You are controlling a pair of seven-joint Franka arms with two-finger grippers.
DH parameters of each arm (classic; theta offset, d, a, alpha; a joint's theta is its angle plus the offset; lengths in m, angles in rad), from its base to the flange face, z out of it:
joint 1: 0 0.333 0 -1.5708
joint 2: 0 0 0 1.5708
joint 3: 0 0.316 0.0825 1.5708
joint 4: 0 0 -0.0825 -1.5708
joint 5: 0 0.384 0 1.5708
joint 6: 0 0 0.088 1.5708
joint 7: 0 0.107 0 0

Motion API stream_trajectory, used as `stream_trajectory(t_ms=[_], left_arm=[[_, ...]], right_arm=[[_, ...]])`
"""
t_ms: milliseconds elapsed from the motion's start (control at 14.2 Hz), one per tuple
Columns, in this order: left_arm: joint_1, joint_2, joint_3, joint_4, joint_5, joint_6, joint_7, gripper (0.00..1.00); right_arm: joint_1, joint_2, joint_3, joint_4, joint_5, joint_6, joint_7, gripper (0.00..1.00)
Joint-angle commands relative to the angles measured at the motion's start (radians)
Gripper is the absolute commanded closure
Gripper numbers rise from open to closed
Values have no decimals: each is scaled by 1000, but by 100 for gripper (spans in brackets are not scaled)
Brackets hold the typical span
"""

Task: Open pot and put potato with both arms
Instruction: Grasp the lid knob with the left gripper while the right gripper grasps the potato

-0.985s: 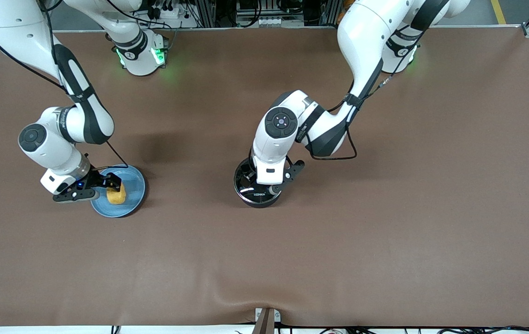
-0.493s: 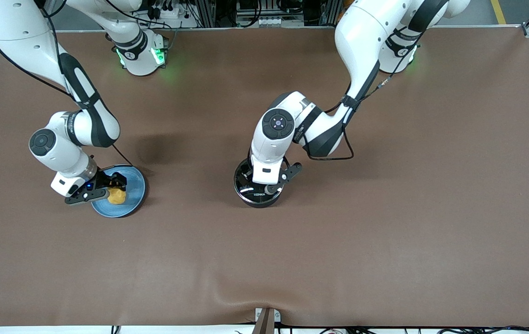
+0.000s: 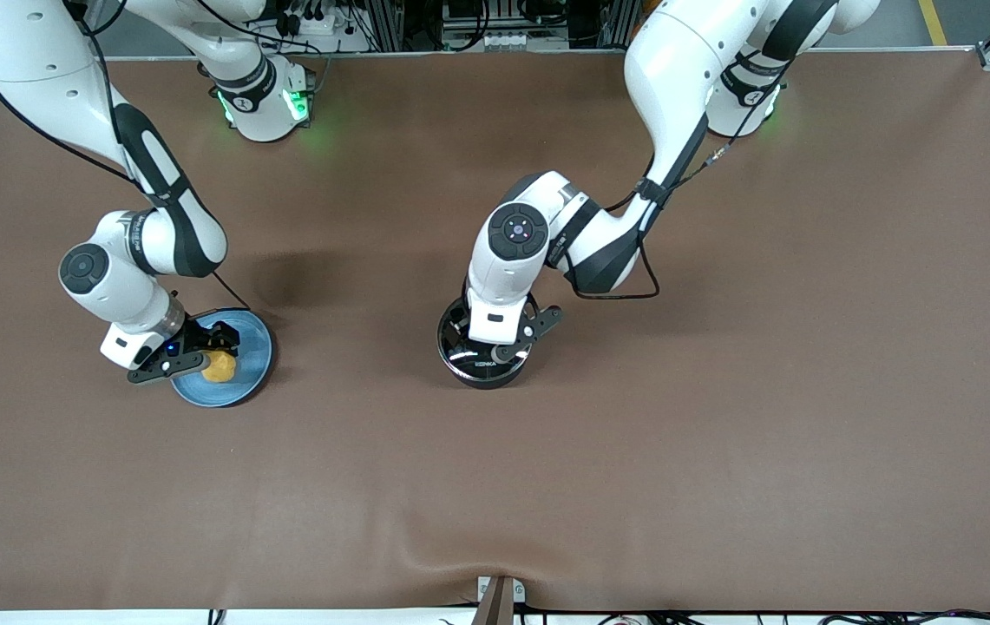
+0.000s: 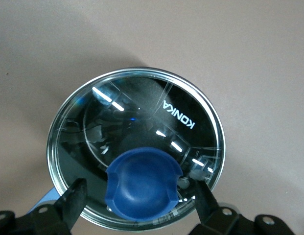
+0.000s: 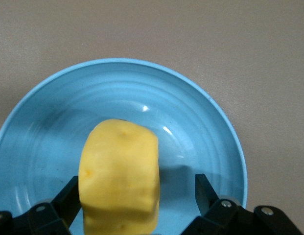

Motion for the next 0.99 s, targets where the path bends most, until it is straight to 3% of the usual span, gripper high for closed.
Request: stream_trajectory(t_ms=[0, 281, 352, 493, 633, 915], left_arm=[[-11, 14, 16, 25, -16, 8, 40, 6], [-11, 17, 16, 25, -16, 22, 64, 6], [-11, 17, 16, 23, -16, 22, 64, 6], [-10, 16, 16, 22, -15, 22, 86, 7], [-11, 17, 16, 19, -13, 22, 87, 10], [-11, 17, 16, 19, -13, 22, 98, 15]], right_arm=[[-6, 6, 10, -16, 12, 68, -90, 0], [-3, 6, 12, -16, 12, 66, -95, 0], [-3, 6, 12, -16, 12, 66, -94, 9], [-3, 6, 12, -16, 12, 66, -95, 65], [-3, 5, 12, -16, 12, 65, -94, 98], [-4, -23, 12, -16, 12, 48, -92, 100]])
